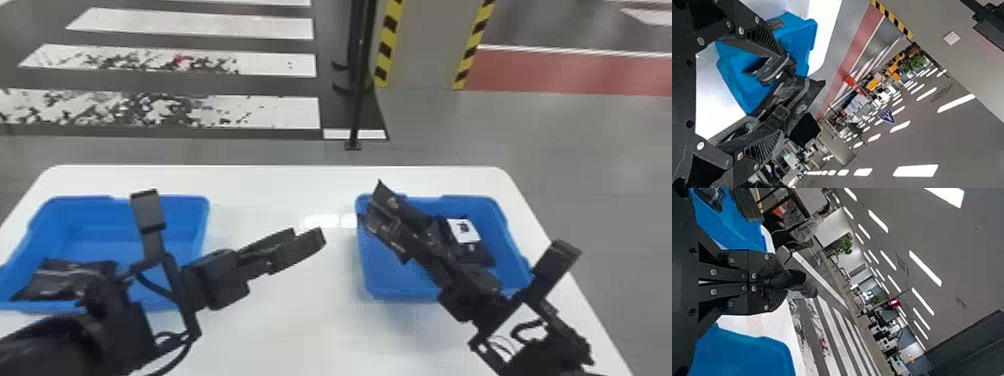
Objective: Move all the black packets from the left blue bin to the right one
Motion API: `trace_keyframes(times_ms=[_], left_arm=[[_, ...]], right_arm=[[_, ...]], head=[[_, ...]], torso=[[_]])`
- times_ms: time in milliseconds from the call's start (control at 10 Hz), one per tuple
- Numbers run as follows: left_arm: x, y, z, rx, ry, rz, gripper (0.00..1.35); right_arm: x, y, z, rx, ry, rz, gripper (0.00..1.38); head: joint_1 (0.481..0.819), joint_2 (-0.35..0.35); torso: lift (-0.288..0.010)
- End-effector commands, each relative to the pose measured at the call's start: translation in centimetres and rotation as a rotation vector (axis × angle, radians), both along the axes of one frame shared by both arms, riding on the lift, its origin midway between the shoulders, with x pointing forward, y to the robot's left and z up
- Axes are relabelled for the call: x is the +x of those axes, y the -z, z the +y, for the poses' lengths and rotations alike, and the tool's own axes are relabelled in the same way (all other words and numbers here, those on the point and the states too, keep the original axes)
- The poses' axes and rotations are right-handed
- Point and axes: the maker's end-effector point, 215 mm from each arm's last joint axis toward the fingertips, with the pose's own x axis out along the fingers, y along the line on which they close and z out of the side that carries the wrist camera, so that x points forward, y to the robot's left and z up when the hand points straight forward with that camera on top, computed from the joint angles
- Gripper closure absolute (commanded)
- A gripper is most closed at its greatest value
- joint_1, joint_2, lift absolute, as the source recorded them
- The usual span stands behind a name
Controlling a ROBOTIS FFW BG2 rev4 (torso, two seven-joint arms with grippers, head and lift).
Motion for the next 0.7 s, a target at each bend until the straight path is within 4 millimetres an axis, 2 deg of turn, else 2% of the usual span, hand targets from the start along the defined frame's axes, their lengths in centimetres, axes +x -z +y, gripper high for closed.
trace_keyframes(times_ms=[0,200,300,400,500,600], left_arm=[[-1.1,-0.4,-0.2,-0.039,0.01,0.013,0.16],[-1.6,-0.1,0.6,-0.042,-0.006,0.024,0.16],[-1.7,-0.1,1.1,-0.037,-0.016,0.022,0.16],[-1.7,0.0,2.3,-0.024,-0.038,0.018,0.17],[-1.6,0.3,4.0,-0.01,-0.076,0.017,0.17],[-1.8,0.4,5.3,0.002,-0.105,0.019,0.17]], right_arm=[[2.6,1.8,-4.4,-0.031,0.065,0.026,1.29],[4.6,3.5,-9.3,-0.099,0.129,0.068,1.28],[4.9,3.9,-10.5,-0.113,0.139,0.087,1.05],[5.0,3.7,-11.7,-0.114,0.161,0.085,0.63],[4.8,3.6,-12.5,-0.116,0.18,0.077,0.34],[4.4,3.3,-12.7,-0.121,0.192,0.06,0.14]], head=[[0.695,-0.14],[0.695,-0.19],[0.695,-0.221],[0.695,-0.24],[0.695,-0.249],[0.695,-0.249]], torso=[[-0.121],[-0.121],[-0.121],[-0.121],[-0.121],[-0.121]])
